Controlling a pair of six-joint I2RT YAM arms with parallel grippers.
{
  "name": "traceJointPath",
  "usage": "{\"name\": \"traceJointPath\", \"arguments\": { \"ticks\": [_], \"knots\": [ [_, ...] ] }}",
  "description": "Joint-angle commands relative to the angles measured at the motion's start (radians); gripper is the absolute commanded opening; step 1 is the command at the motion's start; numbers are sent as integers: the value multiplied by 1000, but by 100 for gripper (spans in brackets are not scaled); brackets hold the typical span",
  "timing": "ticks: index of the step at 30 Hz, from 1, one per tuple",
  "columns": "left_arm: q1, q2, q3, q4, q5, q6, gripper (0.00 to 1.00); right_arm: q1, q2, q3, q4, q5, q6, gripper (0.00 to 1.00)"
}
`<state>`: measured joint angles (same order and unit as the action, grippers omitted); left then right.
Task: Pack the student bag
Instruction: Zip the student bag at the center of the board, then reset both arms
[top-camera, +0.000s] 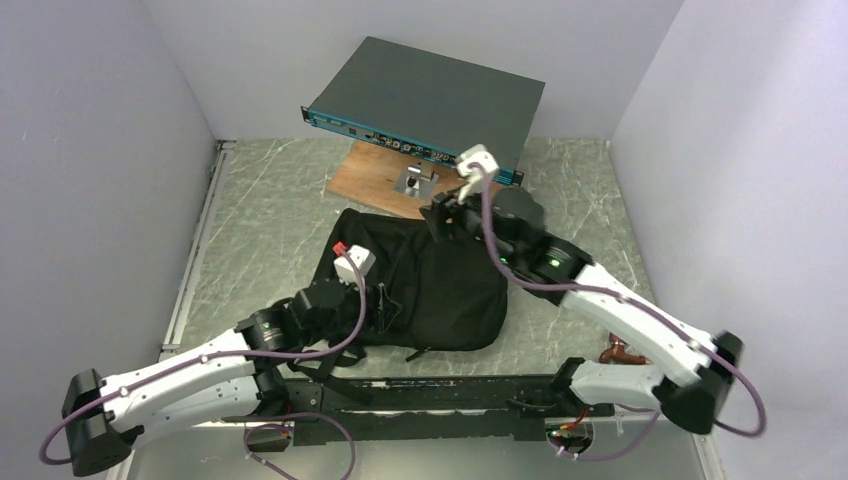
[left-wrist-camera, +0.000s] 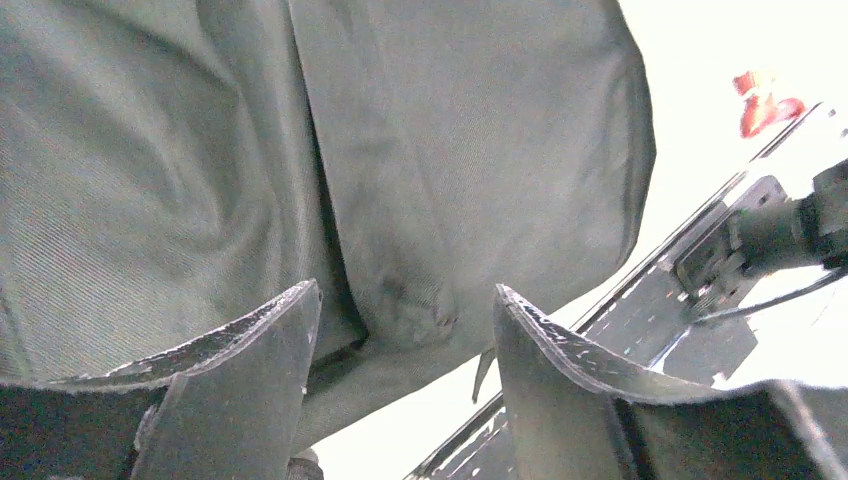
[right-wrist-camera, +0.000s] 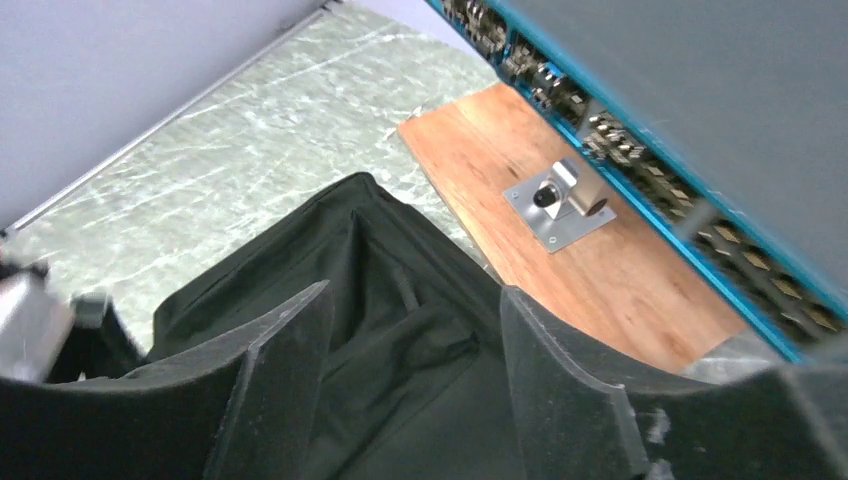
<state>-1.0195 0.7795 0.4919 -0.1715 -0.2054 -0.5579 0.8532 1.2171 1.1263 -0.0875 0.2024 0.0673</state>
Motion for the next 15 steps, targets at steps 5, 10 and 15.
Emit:
{"name": "traceJointPath", "arguments": {
  "ticks": [5,10,15],
  "knots": [
    [4,-100,248,-53,-110,278,77,-2,-385,26,-322,78,88,76],
    [4,-132,375,-81,-174,388,83,-2,-575,60,-385,234,63,85],
    [4,-193,467,-134,-230,448,97,-1,-717,39,-356,343,30,98]
  ]
}}
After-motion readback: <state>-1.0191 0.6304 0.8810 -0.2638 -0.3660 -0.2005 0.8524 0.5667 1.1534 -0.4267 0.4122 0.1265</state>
